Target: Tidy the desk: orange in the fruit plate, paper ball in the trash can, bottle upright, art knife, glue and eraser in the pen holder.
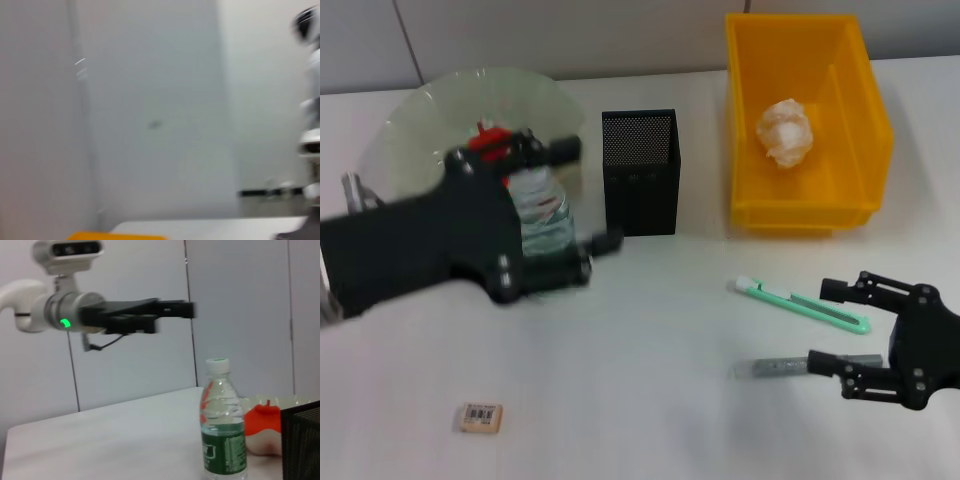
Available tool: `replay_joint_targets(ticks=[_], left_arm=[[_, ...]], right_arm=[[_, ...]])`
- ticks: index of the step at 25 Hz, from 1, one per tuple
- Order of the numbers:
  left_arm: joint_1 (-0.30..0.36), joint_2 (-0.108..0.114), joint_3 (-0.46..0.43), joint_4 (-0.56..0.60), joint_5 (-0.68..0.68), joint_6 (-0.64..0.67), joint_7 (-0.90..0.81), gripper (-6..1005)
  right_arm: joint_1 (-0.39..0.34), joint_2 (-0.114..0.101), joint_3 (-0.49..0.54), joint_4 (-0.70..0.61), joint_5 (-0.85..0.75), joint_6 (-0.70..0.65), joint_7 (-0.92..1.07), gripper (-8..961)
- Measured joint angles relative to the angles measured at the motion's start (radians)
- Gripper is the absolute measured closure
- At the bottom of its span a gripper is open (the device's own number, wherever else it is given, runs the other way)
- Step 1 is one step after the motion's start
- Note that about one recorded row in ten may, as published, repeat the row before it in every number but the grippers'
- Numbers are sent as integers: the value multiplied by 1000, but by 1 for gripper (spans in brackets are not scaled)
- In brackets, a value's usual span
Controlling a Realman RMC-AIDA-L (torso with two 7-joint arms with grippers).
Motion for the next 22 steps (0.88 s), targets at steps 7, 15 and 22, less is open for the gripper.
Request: replay_joint_targets(ticks=[7, 15, 22], left_arm=[[-100, -4, 7, -539, -122, 238, 439, 189], [-156, 1, -11, -762, -143, 277, 574, 193], [-181, 1, -12, -873, -140, 256, 659, 194]], right_arm=[[-22, -1, 80, -74, -2, -57, 48, 152], [-48, 9, 91, -237, 2, -86, 179, 151], [-41, 14, 95, -519, -13, -150, 467, 152]])
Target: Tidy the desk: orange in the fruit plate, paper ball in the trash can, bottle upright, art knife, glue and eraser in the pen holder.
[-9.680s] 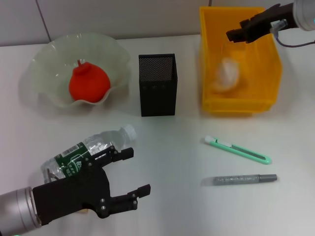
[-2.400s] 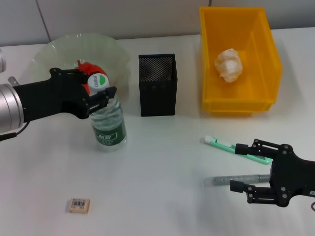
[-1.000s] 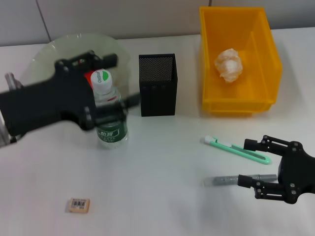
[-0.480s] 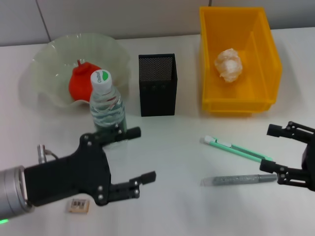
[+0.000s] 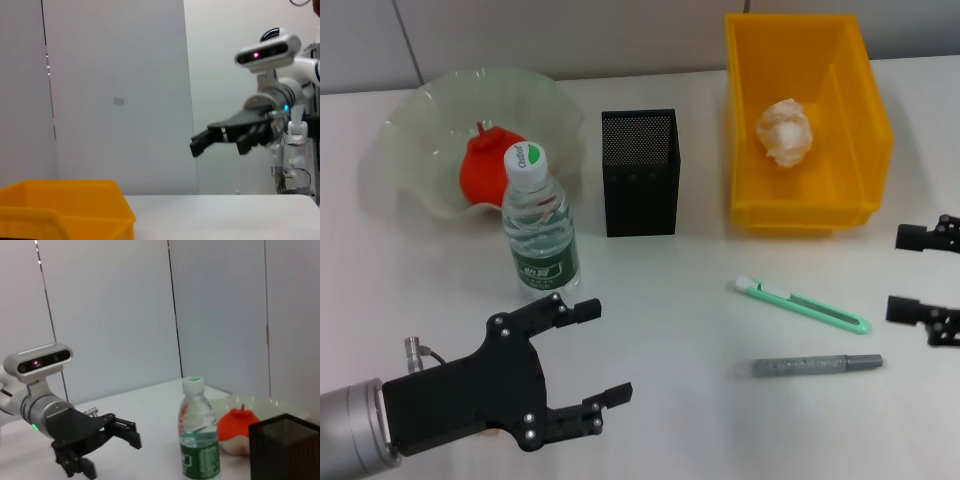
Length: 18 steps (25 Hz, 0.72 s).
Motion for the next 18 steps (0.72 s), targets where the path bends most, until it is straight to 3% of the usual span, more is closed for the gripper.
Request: replay_joint_targets(ticks=[2, 5, 6, 9, 10, 12, 15, 18], left_arm=[[1, -1, 1, -37, 0, -3, 44, 194], [5, -1, 2, -40, 0, 3, 45, 194], [5, -1, 2, -40, 0, 3, 45, 194], [7, -1, 2, -41, 0, 7, 46, 194], [10, 1, 1, -44, 0, 8, 40, 194], [14, 1, 0, -45, 0, 10, 41, 194], [24, 0, 5, -48, 0, 9, 46, 194], [29, 0, 9, -55, 0, 9, 52, 194]], right_arm=[[4, 1, 0, -48, -12, -1, 58, 152], [44, 1, -19, -299, -125, -13, 353, 151], [44, 1, -19, -299, -125, -13, 353, 151], [100, 1, -69, -486, -258, -46, 568, 152], [154, 2, -116, -566, -368, -76, 691, 152], [182, 1, -138, -582, -414, -91, 738, 152], [303, -2, -218, -598, -605, -135, 892, 153], [353, 1, -281, -596, -705, -136, 935, 153]])
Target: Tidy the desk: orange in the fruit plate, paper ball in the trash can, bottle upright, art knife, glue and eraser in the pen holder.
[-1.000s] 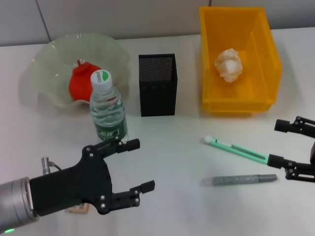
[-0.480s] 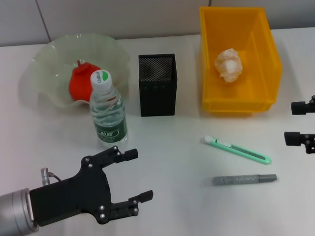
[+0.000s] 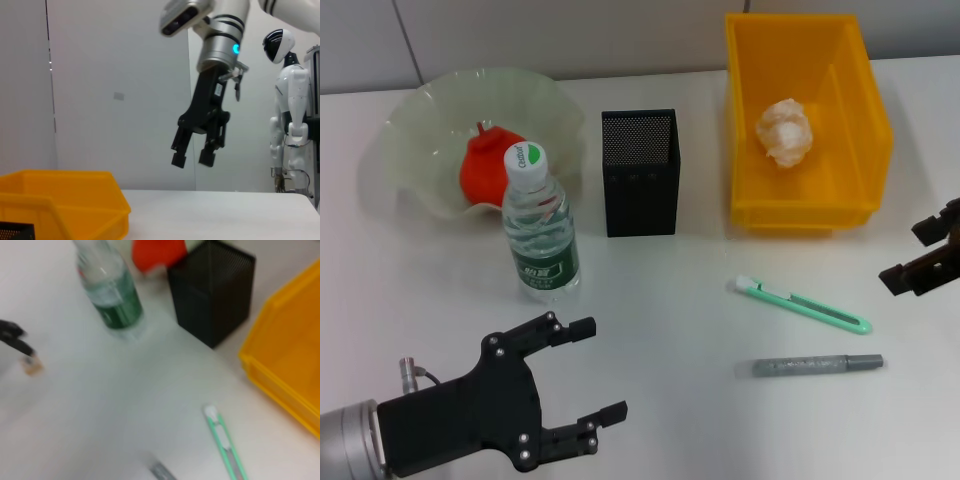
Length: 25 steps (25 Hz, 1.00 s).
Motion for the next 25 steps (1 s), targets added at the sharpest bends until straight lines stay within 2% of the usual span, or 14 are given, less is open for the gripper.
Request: replay_joint_targets(ticks=[1, 2, 3, 4, 7, 8, 12, 20, 22, 25], left_arm=[[1, 0, 0, -7, 0, 1, 8, 194], [1, 0, 0, -9, 0, 1, 12, 194], [1, 0, 1, -14, 0, 2, 17, 195], [2, 0, 1, -16, 0, 3, 17, 195], [3, 1, 2, -27, 3, 4, 19, 195], [3, 1, 2, -27, 3, 4, 19, 195], [2, 1, 4, -29, 3, 2, 20, 195], [2, 1, 5, -29, 13, 0, 28, 195], [2, 1, 5, -29, 19, -1, 31, 195], [1, 1, 4, -29, 22, -1, 31, 195]], right_arm=[[18, 4, -38, 0, -43, 0, 11, 153], [36, 8, -122, 7, -86, 20, 27, 153], [36, 8, -122, 7, -86, 20, 27, 154], [39, 9, -172, 18, -96, 38, 37, 154], [58, 10, -315, 95, -151, 149, 63, 154], [58, 10, -315, 95, -151, 149, 63, 154], [84, 8, -433, 192, -183, 252, 46, 155], [100, 9, -525, 294, -198, 387, 43, 155], [117, 11, -547, 353, -198, 434, 50, 155], [133, 12, -549, 400, -196, 454, 59, 156]])
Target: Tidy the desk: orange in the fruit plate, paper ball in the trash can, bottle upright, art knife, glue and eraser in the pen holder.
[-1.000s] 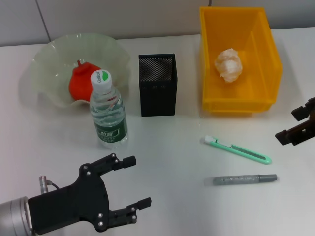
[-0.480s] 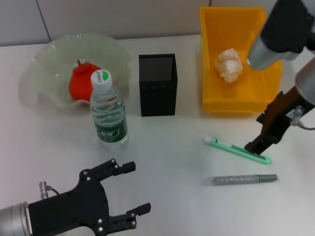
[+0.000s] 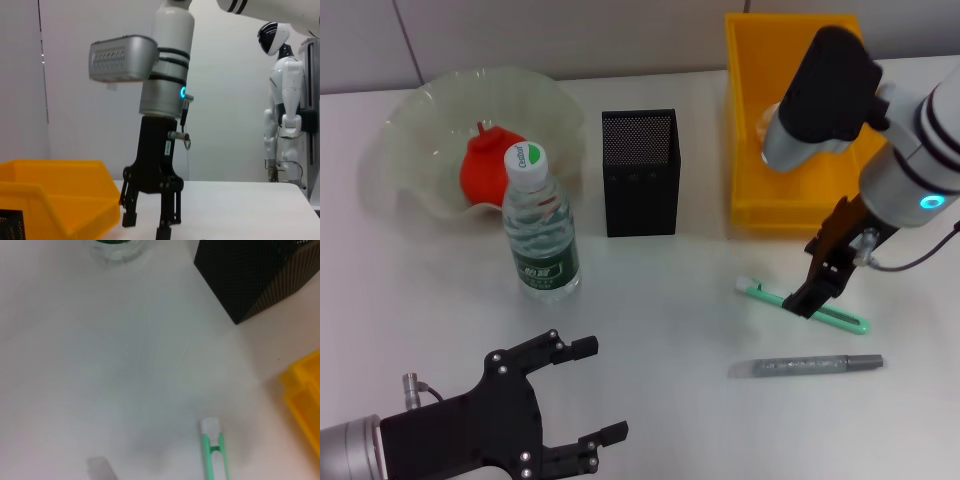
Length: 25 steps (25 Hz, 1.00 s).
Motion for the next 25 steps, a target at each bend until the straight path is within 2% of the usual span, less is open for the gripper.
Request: replay_joint_targets(ticks=[2, 7, 22, 25], left_arm=[[0, 0, 0, 0, 1, 0, 0, 195], [1, 0, 1, 0, 4, 2, 0, 195], [10, 2, 7, 0, 7, 5, 2, 194], [10, 2, 9, 0, 7, 5, 2, 194]], right_arm=[[13, 2, -2, 60, 26, 38, 6, 156], [18, 3, -12, 105, 35, 81, 17, 156], [37, 4, -19, 180, 37, 134, 23, 183], [40, 4, -19, 186, 37, 139, 23, 308]])
